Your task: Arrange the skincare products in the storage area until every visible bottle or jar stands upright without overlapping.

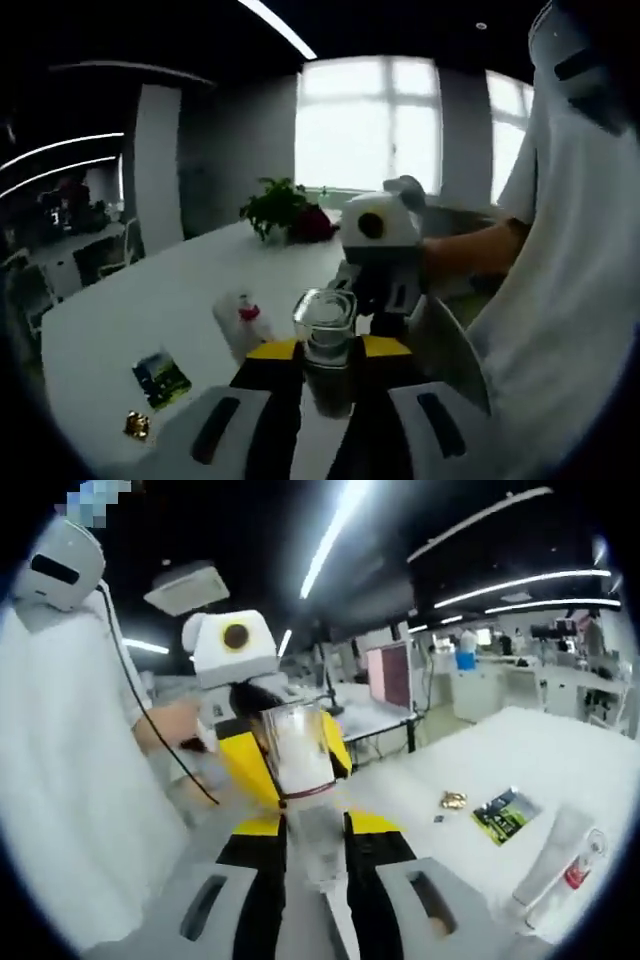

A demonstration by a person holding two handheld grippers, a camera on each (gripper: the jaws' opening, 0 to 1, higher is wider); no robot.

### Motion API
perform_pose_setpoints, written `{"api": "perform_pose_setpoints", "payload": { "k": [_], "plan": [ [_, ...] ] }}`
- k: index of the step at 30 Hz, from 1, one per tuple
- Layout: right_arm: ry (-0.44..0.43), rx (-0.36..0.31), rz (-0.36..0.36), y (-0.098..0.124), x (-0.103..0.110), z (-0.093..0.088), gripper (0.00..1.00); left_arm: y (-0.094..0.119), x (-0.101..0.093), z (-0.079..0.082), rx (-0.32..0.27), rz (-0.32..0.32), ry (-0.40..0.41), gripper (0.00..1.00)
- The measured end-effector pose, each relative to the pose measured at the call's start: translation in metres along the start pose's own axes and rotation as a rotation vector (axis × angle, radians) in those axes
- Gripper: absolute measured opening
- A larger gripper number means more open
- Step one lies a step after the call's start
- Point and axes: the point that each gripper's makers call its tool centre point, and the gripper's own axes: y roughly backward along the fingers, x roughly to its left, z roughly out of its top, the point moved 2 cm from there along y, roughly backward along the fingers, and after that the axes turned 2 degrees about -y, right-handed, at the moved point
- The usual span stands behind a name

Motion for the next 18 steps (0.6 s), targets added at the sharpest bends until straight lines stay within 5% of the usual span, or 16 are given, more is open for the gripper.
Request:
{"api": "perform_pose_setpoints", "payload": {
  "k": [18],
  "plan": [
    [0.047,0.082,-0.064,0.012,-0.007,-0.026,0.20,-0.030,-0.006,-0.013,0.058,-0.085,-0.053,0.17]
  ]
}}
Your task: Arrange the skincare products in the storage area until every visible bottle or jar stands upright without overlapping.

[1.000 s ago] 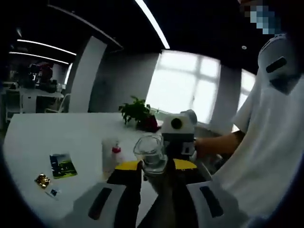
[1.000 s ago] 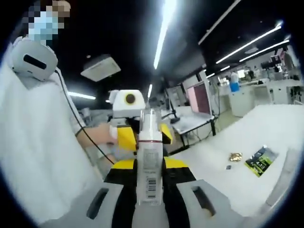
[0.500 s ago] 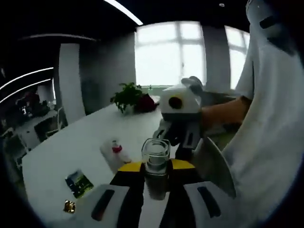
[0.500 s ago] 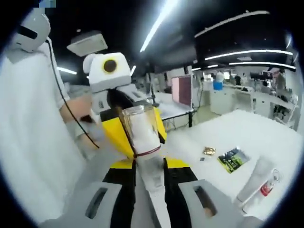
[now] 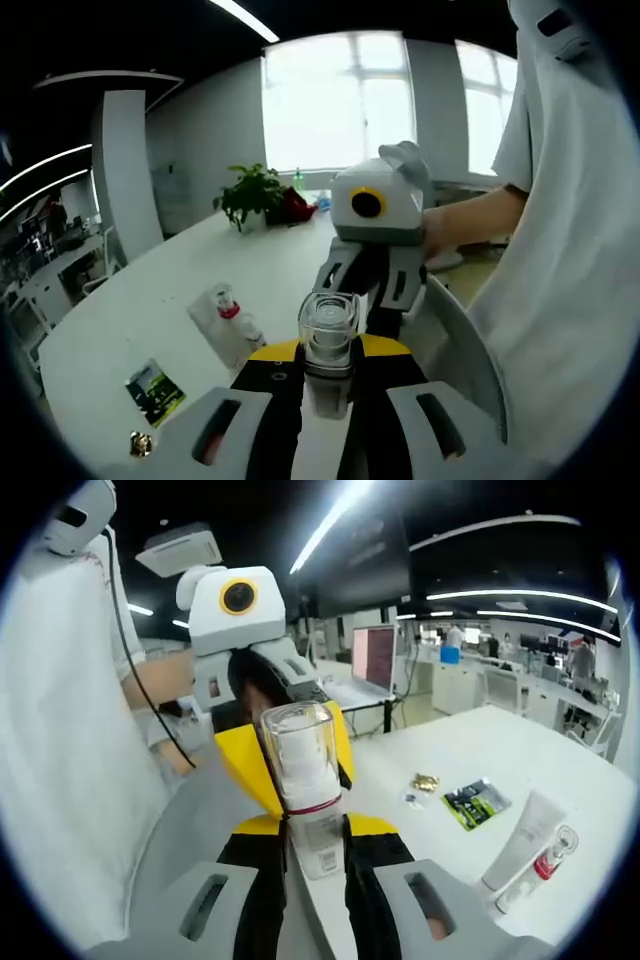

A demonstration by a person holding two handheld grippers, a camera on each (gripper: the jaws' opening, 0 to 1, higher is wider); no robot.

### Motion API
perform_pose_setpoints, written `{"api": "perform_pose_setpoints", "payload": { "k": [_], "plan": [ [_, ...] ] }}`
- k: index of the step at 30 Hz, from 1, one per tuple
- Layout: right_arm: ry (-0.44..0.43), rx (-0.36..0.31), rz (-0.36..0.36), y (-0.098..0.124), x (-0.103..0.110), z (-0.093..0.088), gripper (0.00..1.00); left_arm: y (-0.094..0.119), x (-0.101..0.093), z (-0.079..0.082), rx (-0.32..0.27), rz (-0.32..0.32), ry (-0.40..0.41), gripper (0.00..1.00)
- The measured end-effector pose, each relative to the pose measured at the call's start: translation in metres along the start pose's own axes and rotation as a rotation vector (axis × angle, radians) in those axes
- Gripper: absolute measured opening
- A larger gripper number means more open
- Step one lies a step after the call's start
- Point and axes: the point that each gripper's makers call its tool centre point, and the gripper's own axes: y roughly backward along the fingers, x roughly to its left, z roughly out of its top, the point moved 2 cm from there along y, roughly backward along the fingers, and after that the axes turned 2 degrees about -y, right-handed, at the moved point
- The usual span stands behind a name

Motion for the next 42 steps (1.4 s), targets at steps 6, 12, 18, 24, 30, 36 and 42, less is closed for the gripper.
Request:
{"api": "perform_pose_setpoints", "payload": {
  "k": [6,12,18,24,30,36,42],
  "plan": [
    [-0.026,0.021,-0.010,-0.001,-0.010,-0.014,0.20,-0.012,0.005,-0.010,0.017,-0.017,0.004,0.17],
    [-0.023,0.067,-0.001,-0.009,-0.023,-0.033,0.20,-0.027,0.012,-0.029,0.048,-0.035,0.014,0.17],
    [-0.019,0.121,0.010,-0.018,-0.040,-0.058,0.20,-0.039,0.019,-0.049,0.081,-0.053,0.028,0.17],
    [-0.018,0.181,0.006,-0.028,-0.054,-0.083,0.20,-0.055,0.029,-0.075,0.134,-0.079,0.030,0.17],
    [-0.008,0.238,0.013,-0.035,-0.066,-0.104,0.20,-0.071,0.040,-0.100,0.179,-0.105,0.035,0.17],
    [-0.014,0.271,0.029,-0.043,-0.081,-0.125,0.20,-0.085,0.052,-0.120,0.224,-0.127,0.036,0.16],
    [-0.015,0.312,0.009,-0.050,-0.098,-0.142,0.20,-0.098,0.065,-0.135,0.264,-0.137,0.029,0.16]
  ]
}}
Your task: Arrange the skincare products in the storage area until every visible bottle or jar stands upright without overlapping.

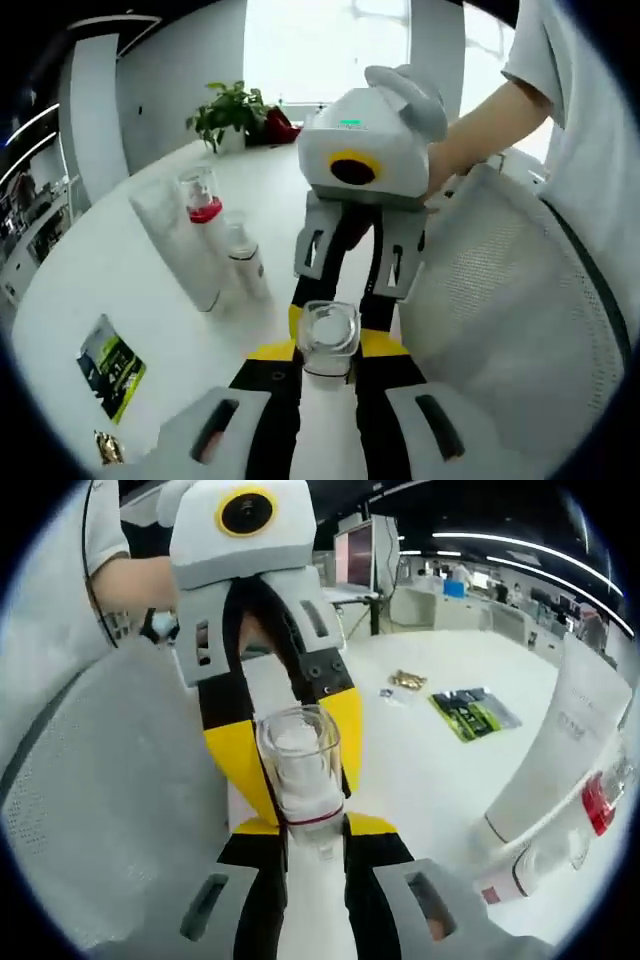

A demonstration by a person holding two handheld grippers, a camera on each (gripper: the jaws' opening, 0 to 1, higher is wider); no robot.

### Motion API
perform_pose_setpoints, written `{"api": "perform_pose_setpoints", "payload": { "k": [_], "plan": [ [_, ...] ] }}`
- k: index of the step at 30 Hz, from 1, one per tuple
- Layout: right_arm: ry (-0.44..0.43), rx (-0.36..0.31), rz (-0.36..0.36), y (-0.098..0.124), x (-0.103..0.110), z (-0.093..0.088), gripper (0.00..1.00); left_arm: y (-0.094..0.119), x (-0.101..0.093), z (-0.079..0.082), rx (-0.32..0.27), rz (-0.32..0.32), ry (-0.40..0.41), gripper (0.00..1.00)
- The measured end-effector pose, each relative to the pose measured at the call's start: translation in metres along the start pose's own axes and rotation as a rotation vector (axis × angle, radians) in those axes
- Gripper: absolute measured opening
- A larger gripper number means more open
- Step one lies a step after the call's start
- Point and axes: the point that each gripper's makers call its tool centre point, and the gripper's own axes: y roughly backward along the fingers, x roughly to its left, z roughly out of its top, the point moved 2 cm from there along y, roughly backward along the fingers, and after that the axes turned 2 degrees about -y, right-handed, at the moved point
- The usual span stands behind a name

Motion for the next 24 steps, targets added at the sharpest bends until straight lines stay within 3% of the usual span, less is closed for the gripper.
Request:
{"api": "perform_pose_setpoints", "payload": {
  "k": [10,24],
  "plan": [
    [-0.033,0.014,-0.036,-0.005,-0.012,-0.013,0.20,-0.016,0.008,-0.006,0.033,-0.025,-0.021,0.16],
    [-0.033,0.008,-0.045,-0.004,-0.014,-0.014,0.21,-0.021,0.010,-0.003,0.021,-0.037,-0.011,0.17]
  ]
}}
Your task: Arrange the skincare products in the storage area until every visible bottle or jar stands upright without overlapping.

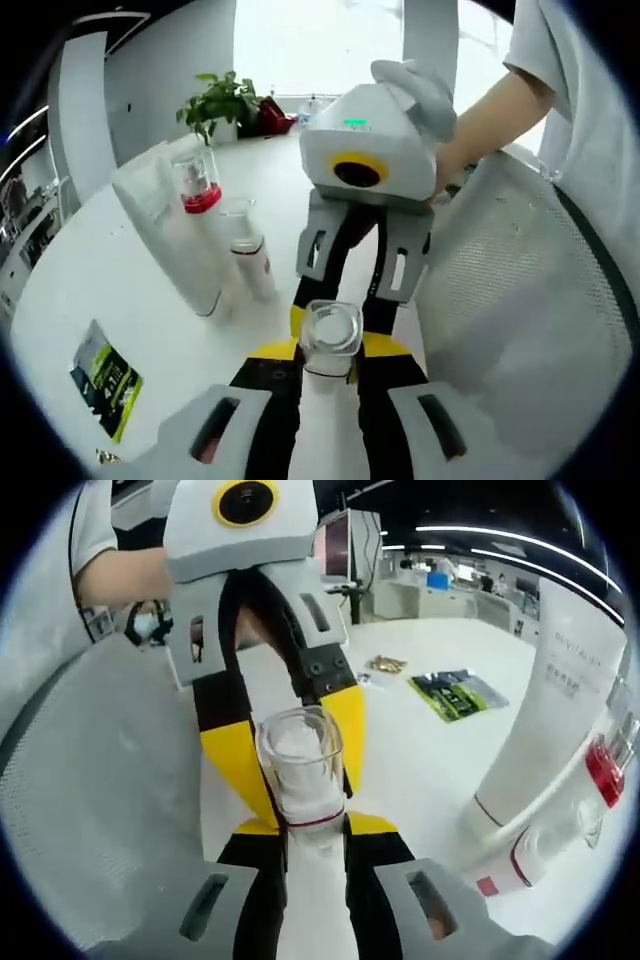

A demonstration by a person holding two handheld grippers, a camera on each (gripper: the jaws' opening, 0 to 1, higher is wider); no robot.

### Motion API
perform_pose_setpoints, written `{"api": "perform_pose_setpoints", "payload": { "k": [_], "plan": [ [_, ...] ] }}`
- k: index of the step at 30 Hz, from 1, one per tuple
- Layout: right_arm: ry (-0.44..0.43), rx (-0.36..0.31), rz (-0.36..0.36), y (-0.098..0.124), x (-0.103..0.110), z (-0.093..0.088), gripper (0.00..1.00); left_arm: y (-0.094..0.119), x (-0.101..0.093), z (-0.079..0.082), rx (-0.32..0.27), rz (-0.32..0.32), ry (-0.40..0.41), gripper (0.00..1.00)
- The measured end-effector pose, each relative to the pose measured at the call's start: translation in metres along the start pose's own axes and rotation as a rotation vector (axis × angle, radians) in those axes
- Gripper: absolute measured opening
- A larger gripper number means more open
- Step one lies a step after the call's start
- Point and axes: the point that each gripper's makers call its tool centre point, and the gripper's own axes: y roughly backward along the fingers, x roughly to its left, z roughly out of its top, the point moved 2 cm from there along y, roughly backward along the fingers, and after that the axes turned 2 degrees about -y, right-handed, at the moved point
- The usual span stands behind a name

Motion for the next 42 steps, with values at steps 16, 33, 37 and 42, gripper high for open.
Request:
{"api": "perform_pose_setpoints", "payload": {
  "k": [16,33,37,42],
  "plan": [
    [-0.029,0.043,-0.048,0.007,-0.004,-0.011,0.34,0.000,-0.001,-0.015,0.080,0.019,-0.064,0.24],
    [-0.170,0.025,-0.187,0.062,-0.003,-0.026,0.47,-0.010,0.006,-0.012,0.069,0.048,-0.067,0.19],
    [-0.203,0.001,-0.218,0.072,-0.004,-0.026,0.47,-0.015,0.011,-0.008,0.055,0.050,-0.072,0.19],
    [-0.233,-0.028,-0.263,0.083,-0.006,-0.022,0.48,-0.023,0.022,-0.002,0.032,0.047,-0.078,0.19]
  ]
}}
